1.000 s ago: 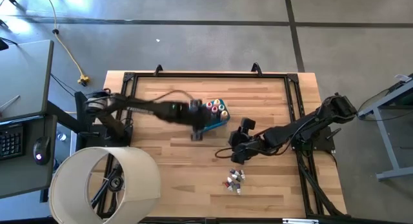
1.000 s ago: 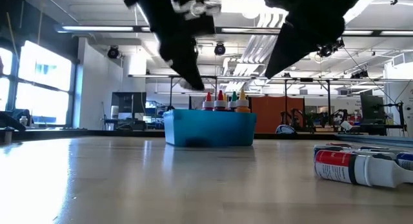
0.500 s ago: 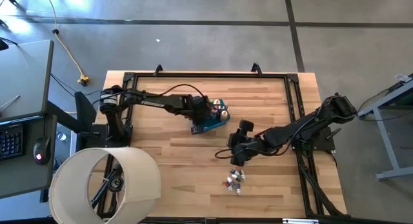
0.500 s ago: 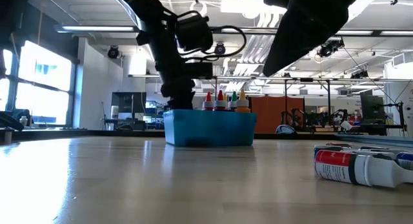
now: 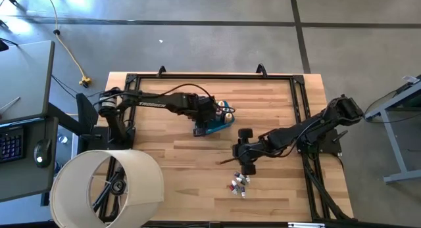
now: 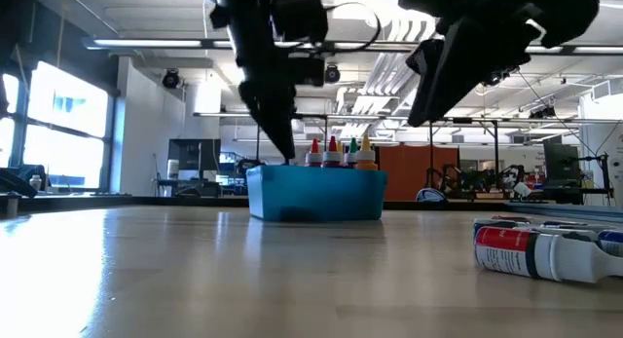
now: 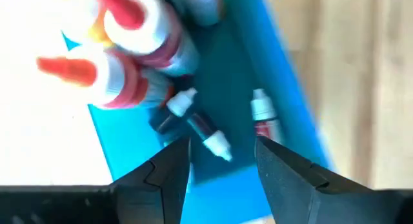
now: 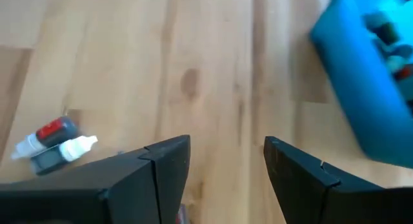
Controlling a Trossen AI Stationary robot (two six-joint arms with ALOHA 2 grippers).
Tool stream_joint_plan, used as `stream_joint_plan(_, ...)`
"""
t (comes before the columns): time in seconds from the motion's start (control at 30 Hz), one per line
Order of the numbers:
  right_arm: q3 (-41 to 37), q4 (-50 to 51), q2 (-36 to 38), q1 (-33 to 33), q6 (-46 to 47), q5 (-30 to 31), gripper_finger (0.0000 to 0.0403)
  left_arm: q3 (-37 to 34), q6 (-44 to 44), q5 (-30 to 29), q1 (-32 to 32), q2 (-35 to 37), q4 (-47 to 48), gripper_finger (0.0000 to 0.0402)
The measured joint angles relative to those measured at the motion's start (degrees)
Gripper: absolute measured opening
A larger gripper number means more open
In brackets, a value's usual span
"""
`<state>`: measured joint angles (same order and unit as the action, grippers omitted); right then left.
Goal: Pick & Place food coloring
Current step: Put the top small red food coloring bottle into the bin
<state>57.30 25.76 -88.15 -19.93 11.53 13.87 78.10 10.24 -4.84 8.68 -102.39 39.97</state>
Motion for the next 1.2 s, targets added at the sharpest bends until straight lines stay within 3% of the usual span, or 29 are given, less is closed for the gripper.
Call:
stream_joint_plan(0.23, 0.0, 0.7, -6.4, -1.5, 3.3, -1.1, 0.0193, 9.2, -0.3, -0.6, -3.0, 2.6, 10.1, 0.0169)
stream_joint_plan(0.4, -0.1, 7.9, -7.5, -2.1, 8.1, -4.2, 0.0193, 13.0, -1.9, -4.3, -4.5, 4.3, 14.9, 0.0169)
stream_joint_plan(0.7, -0.1, 12.6, -8.4, -2.8, 9.2, -9.6, 0.0193, 13.2, -6.1, -7.9, -5.0, 6.4, 17.9, 0.0169)
stream_joint_plan(1.03, 0.2, 11.4, -14.3, -2.6, 9.1, -8.2, 0.0191, 13.1, -7.5, -7.8, -5.0, 6.3, 18.6, 0.0169)
stream_joint_plan(1.2, 0.2, 10.6, -15.2, -2.1, 9.0, -10.0, 0.015, 13.1, -9.2, -7.7, -5.0, 7.0, 19.1, 0.0169)
